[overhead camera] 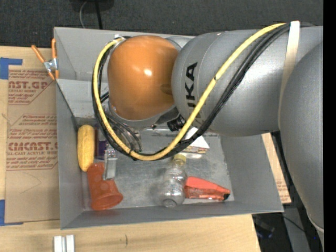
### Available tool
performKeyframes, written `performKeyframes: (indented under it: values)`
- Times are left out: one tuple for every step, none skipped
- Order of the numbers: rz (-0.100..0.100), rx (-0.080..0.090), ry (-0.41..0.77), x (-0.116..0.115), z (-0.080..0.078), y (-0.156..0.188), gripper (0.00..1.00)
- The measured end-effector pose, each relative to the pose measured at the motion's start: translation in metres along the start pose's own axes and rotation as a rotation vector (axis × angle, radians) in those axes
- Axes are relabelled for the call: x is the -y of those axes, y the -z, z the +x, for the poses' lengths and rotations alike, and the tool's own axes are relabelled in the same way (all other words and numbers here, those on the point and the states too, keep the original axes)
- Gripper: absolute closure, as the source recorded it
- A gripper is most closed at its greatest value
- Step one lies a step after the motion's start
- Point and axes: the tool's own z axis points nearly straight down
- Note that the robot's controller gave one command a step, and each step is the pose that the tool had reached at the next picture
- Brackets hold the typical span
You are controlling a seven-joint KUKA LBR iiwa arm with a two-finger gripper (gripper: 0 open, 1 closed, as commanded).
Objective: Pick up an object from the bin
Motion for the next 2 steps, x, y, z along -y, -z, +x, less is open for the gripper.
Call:
performKeyframes:
  values:
    - [0.000,0.002,0.145,0.004,-0.011,-0.037,0.00]
    - [-0.001,0.002,0.482,0.001,0.022,-0.077,0.00]
